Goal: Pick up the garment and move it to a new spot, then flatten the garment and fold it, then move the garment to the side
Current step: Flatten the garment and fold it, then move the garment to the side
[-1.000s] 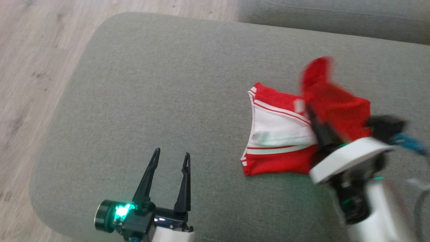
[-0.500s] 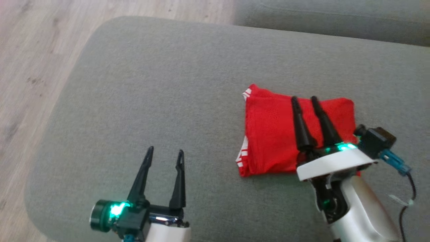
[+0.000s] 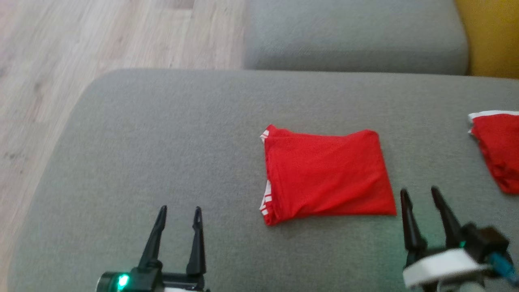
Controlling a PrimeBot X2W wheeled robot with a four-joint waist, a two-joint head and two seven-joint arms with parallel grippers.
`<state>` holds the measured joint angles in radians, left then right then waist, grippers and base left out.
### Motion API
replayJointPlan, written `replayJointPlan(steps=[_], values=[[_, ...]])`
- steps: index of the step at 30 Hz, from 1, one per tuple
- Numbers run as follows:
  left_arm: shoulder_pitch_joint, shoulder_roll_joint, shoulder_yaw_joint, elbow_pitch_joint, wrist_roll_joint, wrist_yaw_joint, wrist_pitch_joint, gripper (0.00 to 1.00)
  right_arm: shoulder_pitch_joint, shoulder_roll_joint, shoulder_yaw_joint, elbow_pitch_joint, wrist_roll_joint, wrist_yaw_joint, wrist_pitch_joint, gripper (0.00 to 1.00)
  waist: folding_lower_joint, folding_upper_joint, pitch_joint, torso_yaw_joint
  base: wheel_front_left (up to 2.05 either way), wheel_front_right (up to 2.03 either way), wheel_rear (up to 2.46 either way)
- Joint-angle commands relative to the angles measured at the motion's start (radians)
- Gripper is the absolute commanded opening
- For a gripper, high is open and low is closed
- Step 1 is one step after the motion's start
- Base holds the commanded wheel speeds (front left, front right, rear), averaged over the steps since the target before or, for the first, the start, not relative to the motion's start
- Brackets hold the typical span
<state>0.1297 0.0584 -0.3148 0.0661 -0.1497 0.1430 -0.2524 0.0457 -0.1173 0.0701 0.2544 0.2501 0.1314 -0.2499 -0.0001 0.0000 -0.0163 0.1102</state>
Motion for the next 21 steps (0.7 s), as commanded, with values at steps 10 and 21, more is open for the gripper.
replayJointPlan(steps=[10,21], values=[[0.019,-0.008,0.099,0.013,0.011,-0.033,-0.009,1.0,0.08,0.012,0.007,-0.063,-0.079,-0.001,-0.012,1.0,0.0001,0.0,-0.053,-0.051,0.0,0.0,0.0],[0.025,-0.008,0.112,0.025,0.021,-0.047,-0.009,1.0,0.085,0.023,0.007,-0.059,-0.087,-0.001,-0.012,1.0,0.0001,0.0,-0.064,-0.052,0.0,0.0,0.0]])
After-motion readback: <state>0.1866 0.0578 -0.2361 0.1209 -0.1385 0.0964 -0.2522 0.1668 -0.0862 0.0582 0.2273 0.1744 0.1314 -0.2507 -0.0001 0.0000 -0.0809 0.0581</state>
